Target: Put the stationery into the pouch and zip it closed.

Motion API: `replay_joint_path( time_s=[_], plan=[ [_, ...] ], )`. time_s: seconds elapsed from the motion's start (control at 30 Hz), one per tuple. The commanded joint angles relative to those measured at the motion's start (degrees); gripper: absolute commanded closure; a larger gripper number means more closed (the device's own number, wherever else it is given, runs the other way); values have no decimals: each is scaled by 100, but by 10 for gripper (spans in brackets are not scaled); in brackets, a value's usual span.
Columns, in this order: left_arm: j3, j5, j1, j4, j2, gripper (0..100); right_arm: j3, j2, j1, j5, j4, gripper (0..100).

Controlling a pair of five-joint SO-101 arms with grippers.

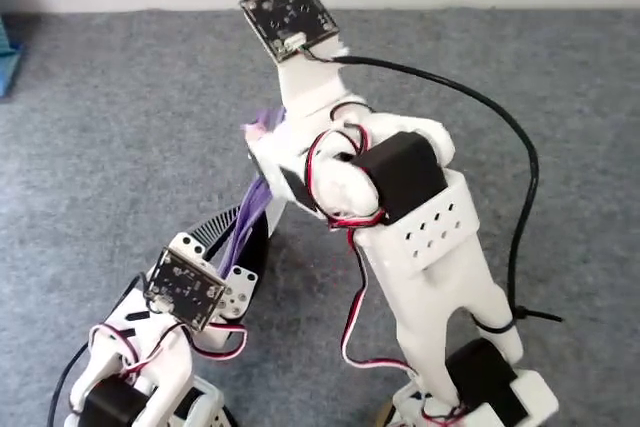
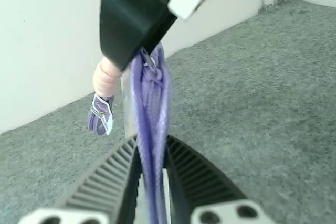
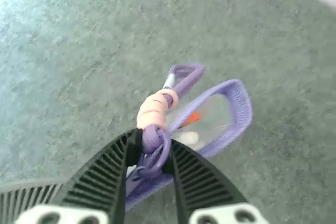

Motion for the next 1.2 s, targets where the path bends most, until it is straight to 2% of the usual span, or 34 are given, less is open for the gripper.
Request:
replay_joint_path(
  time_s=[0.0, 0.33, 0.83, 1.17],
  plan=[
    [-22, 9, -35, 79, -79, 987, -141, 4, 840, 211, -681, 991],
    [-22, 9, -35, 88, -79, 987, -141, 198, 954, 167, -875, 991],
    [-22, 9, -35, 88, -79, 988, -35, 1385, 1622, 193, -2607, 991],
    [-22, 9, -35, 88, -79, 988, -53, 1789, 1719, 185, -2993, 991]
  ],
)
